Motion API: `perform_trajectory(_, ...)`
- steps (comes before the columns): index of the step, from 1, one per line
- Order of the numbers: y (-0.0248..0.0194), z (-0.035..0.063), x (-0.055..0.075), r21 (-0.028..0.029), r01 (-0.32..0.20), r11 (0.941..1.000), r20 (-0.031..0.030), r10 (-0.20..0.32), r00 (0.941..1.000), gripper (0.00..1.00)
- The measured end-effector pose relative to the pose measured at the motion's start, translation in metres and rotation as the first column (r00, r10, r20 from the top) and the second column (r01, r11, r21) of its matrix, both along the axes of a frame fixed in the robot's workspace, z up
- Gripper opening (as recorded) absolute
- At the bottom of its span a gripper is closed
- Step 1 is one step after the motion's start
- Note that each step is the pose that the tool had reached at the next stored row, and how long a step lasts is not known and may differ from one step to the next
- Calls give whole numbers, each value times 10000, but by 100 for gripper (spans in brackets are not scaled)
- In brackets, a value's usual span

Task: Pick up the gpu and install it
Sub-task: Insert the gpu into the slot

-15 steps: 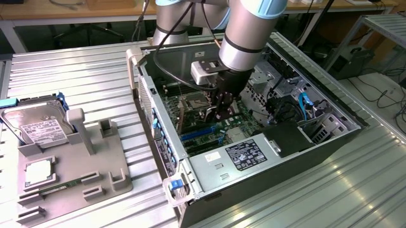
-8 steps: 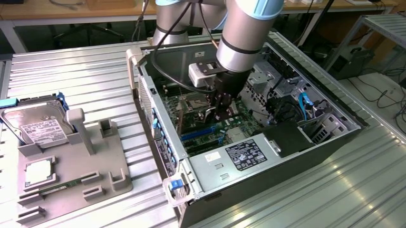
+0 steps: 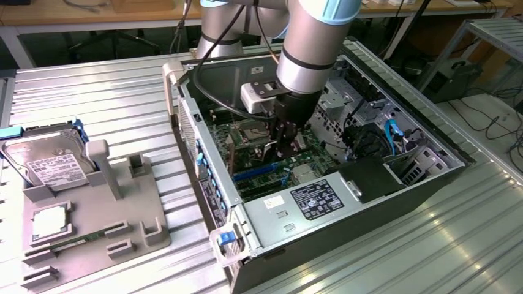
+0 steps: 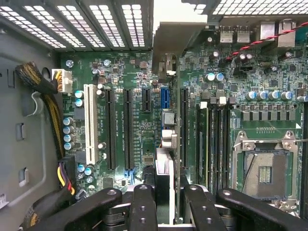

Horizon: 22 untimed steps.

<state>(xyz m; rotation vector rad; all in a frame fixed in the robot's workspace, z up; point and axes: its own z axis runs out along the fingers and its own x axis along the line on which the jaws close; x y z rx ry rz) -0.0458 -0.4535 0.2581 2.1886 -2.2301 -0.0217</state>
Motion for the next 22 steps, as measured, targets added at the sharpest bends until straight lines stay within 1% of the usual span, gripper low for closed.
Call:
perform_trajectory(4,1,-15,-1,0,464,9989,0,-464,9989,27)
perform_trajectory(7,2,-16,-9,2,471,9989,1,-471,9989,27)
perform_trajectory(11,2,-29,-69,4,464,9989,1,-464,9989,27)
perform_trajectory(14,2,-56,-94,14,451,9990,1,-451,9990,27)
perform_trajectory(18,3,-68,-96,14,48,10000,-1,-48,10000,27)
perform_trajectory(22,9,-78,-136,15,-8,10000,-1,8,10000,27)
